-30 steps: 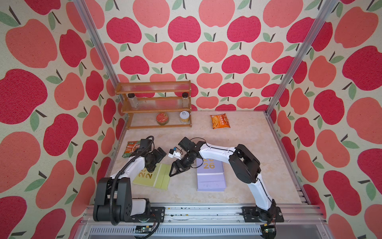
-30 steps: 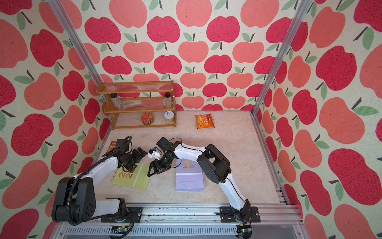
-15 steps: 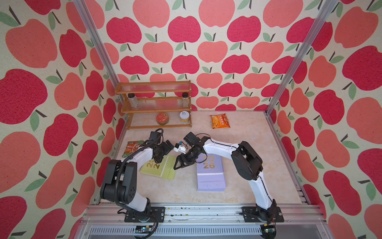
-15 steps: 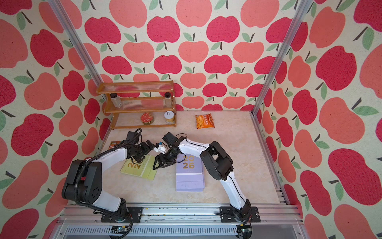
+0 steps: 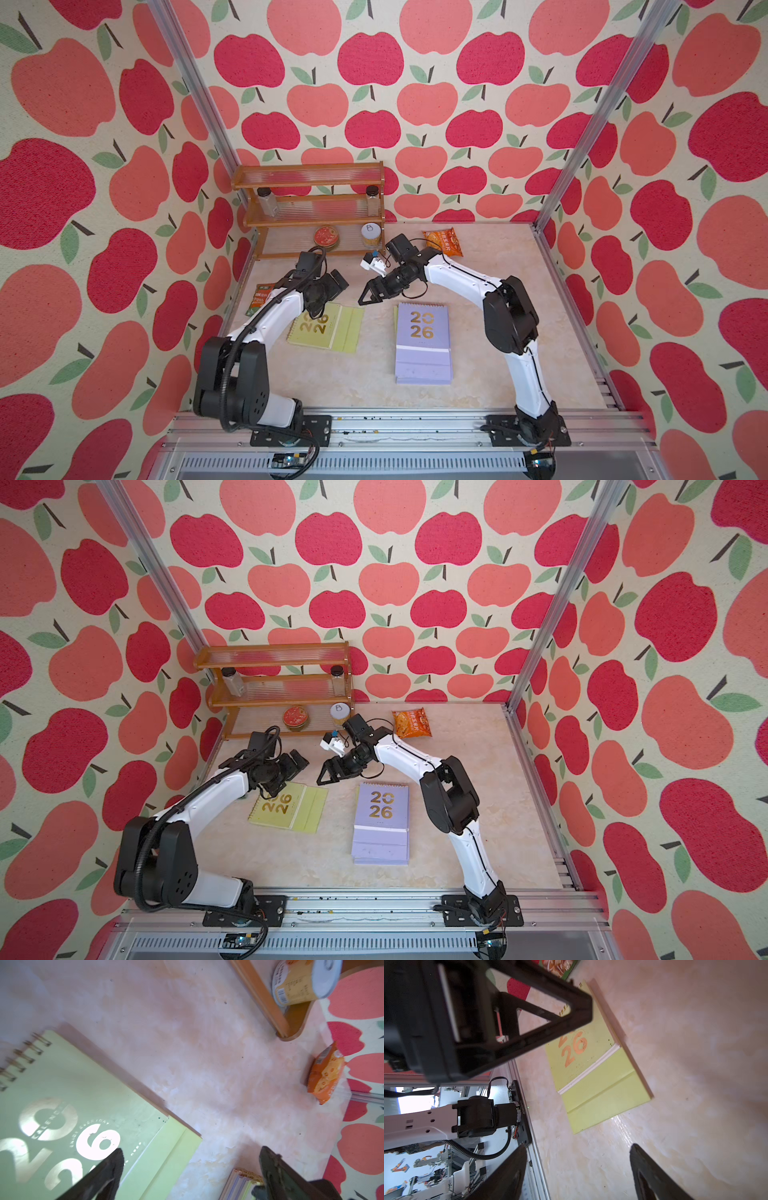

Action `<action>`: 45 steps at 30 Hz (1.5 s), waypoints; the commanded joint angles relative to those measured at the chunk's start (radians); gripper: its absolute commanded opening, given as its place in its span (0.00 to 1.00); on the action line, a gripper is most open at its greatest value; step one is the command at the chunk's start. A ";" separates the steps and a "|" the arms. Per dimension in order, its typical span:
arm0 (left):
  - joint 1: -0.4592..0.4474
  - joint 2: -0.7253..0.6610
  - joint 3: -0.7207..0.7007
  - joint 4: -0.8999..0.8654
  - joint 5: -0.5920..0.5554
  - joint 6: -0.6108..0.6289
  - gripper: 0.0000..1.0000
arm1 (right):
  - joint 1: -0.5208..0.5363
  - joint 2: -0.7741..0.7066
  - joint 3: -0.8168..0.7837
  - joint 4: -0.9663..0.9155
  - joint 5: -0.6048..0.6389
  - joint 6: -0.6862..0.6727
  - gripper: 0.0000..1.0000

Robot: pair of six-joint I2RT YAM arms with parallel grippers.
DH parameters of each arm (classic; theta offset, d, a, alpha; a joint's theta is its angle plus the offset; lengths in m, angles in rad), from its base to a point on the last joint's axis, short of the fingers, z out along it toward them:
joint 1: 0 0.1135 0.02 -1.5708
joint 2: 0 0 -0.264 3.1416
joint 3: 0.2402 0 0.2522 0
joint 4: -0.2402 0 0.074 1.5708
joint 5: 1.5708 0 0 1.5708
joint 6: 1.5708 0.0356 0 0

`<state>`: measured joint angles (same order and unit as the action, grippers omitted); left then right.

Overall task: Stack the calendars
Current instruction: Move the calendar to the center of the board, then pick up the calendar at the center of the board.

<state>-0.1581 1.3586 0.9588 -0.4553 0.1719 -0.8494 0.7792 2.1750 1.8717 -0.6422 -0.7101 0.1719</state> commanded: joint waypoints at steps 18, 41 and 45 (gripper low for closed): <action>0.236 -0.556 -0.492 -0.137 0.066 -0.292 0.99 | 0.077 0.293 0.434 -0.074 0.082 -0.135 0.81; 0.273 -0.454 -0.671 0.121 0.118 -0.350 1.00 | 0.105 0.476 0.552 -0.068 0.105 -0.203 0.81; 0.272 -0.404 -0.676 0.161 0.123 -0.346 0.99 | 0.109 0.512 0.571 -0.056 0.078 -0.194 0.81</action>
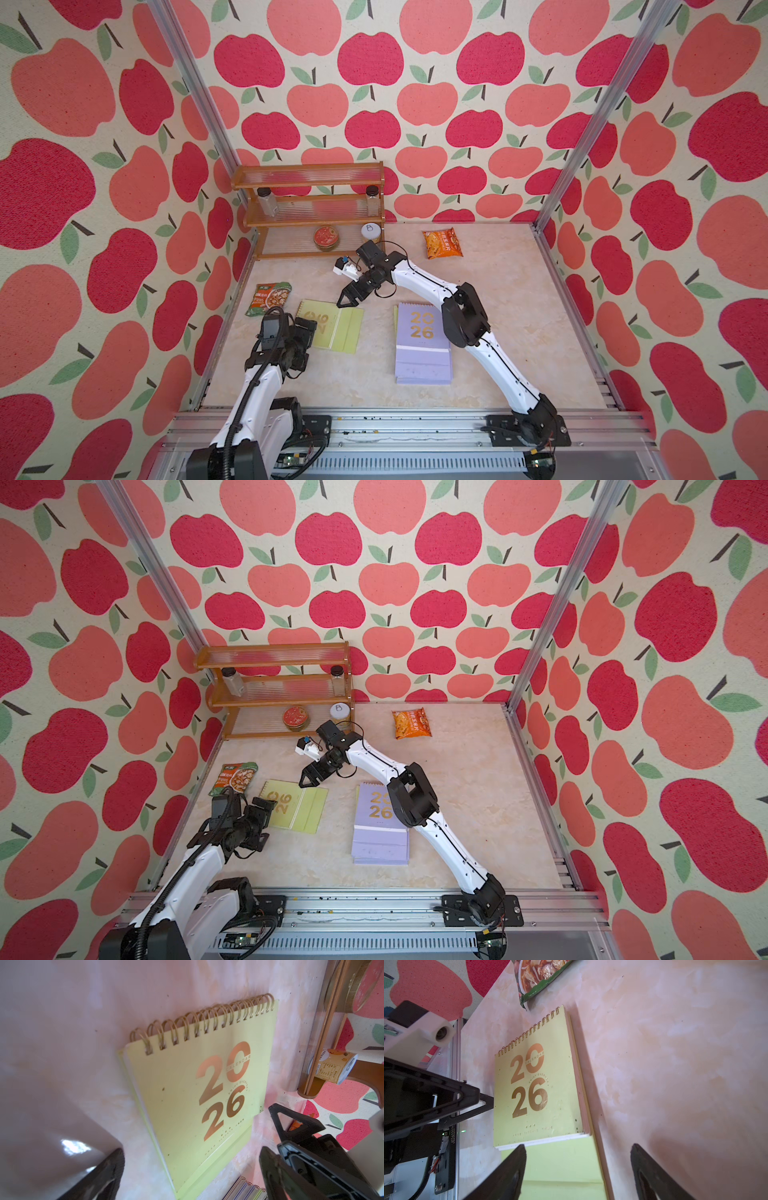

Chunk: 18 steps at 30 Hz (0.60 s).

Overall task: Stack the calendars
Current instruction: Pick up the calendar at the center of the board.

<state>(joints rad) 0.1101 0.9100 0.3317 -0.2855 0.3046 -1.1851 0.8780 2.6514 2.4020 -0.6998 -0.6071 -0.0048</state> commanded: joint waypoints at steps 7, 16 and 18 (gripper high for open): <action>0.005 0.124 -0.048 0.051 -0.022 0.008 0.99 | 0.010 0.068 0.054 -0.022 -0.067 -0.028 0.81; -0.001 0.268 0.061 0.120 0.024 0.072 0.99 | 0.009 0.057 0.014 -0.050 -0.145 -0.041 0.81; -0.005 0.280 0.084 0.126 0.029 0.080 0.99 | 0.007 0.051 -0.001 -0.040 -0.157 -0.033 0.81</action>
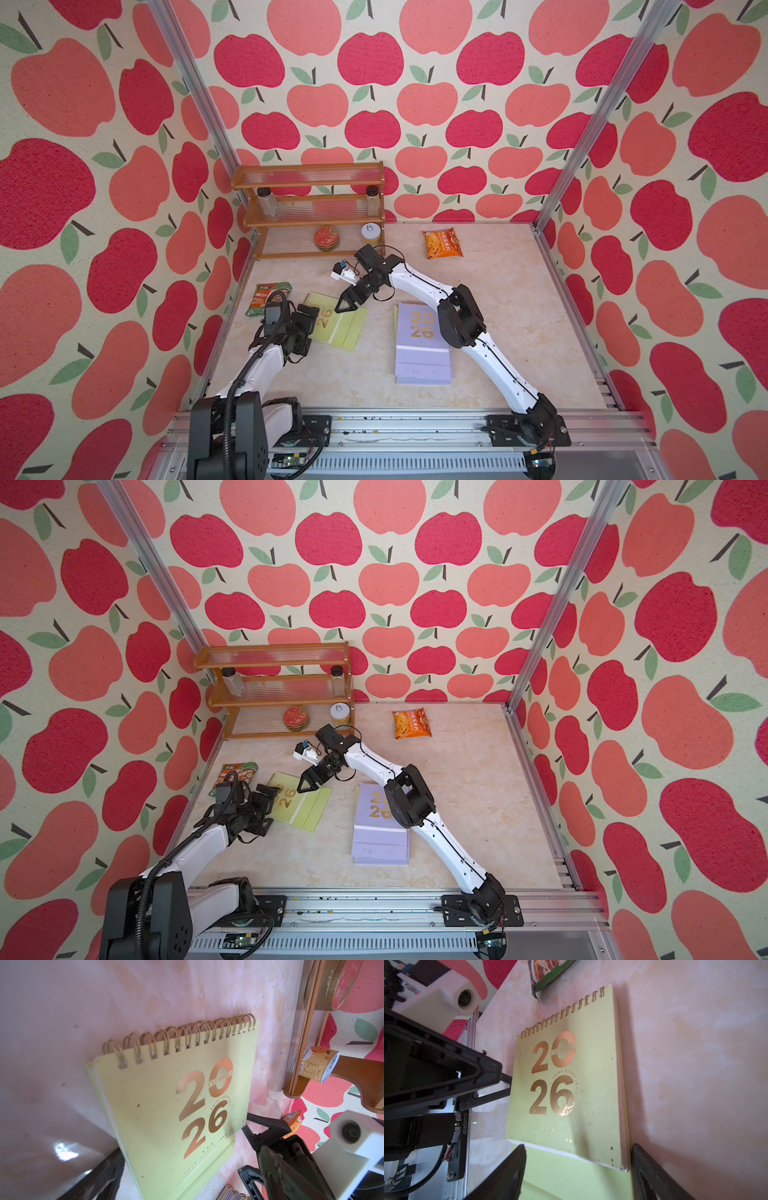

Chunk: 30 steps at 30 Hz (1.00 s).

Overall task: Stack the calendars
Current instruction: Pick up the calendar at the center of the board.

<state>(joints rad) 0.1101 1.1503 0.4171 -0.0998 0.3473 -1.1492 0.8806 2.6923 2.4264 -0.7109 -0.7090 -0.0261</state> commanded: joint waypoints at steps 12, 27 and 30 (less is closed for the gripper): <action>-0.056 -0.014 0.075 0.032 -0.011 0.084 0.99 | -0.032 -0.020 -0.090 0.074 -0.152 0.091 0.80; -0.101 -0.095 0.038 0.126 -0.050 0.065 1.00 | -0.042 -0.030 -0.128 0.077 -0.135 0.085 0.79; -0.099 -0.088 0.035 0.121 -0.050 0.065 0.95 | -0.044 -0.033 -0.136 0.077 -0.135 0.086 0.79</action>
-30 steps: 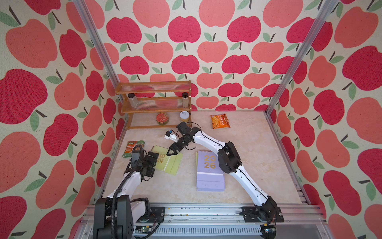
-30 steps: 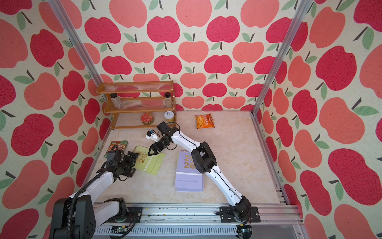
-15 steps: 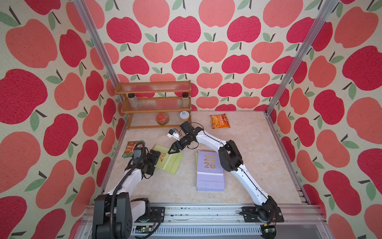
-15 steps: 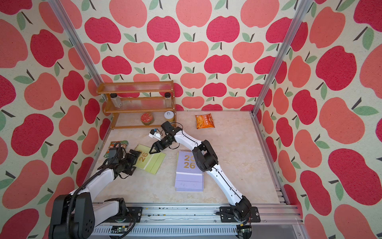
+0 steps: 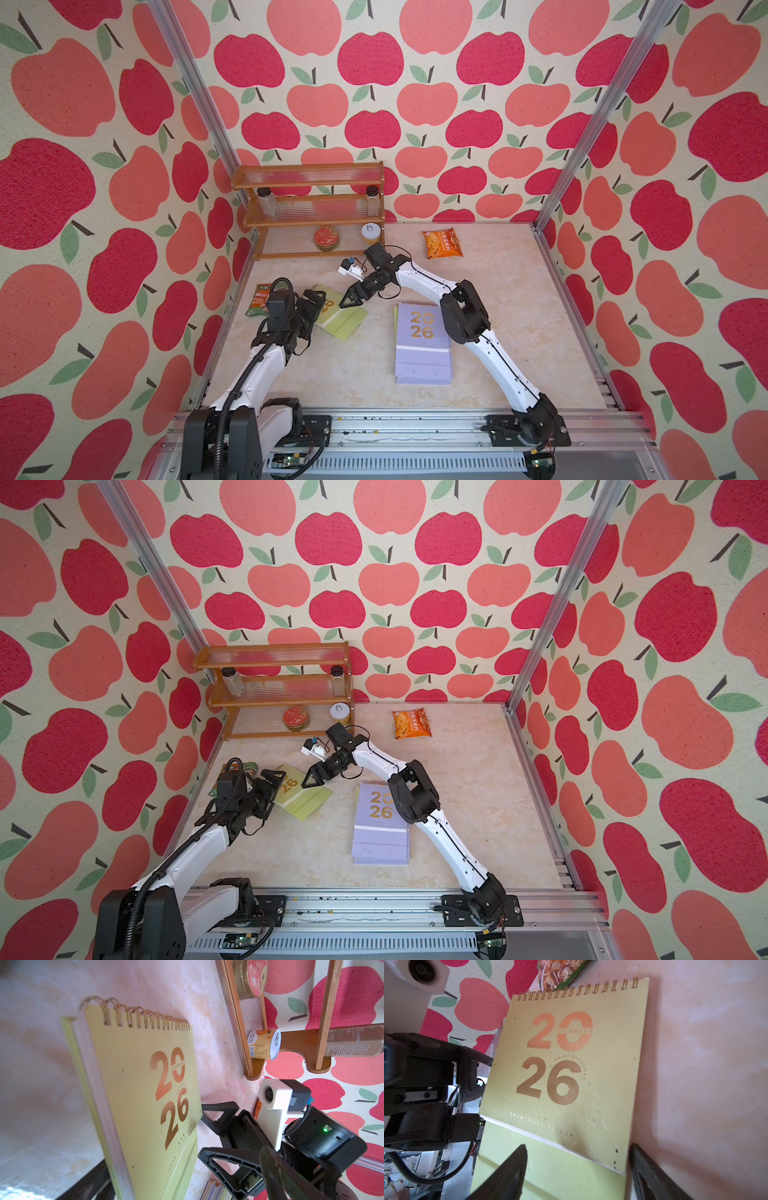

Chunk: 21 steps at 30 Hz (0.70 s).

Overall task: Stack the calendars
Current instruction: Pick up the calendar at the center of the board.

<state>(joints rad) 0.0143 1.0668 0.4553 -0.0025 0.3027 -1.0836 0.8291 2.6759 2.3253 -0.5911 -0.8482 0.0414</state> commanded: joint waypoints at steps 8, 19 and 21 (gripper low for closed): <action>-0.002 0.018 -0.020 0.039 0.000 -0.020 0.59 | -0.001 -0.041 -0.082 -0.022 0.011 0.018 0.79; 0.007 -0.018 -0.026 -0.003 -0.011 -0.017 0.00 | -0.033 -0.091 -0.085 -0.035 0.031 0.014 0.79; 0.018 -0.032 -0.019 -0.018 -0.006 -0.005 0.00 | -0.044 -0.123 -0.068 -0.077 0.060 0.000 0.79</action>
<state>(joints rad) 0.0193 1.0668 0.4400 -0.0078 0.2966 -1.1061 0.8112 2.6297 2.2585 -0.5869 -0.8333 0.0456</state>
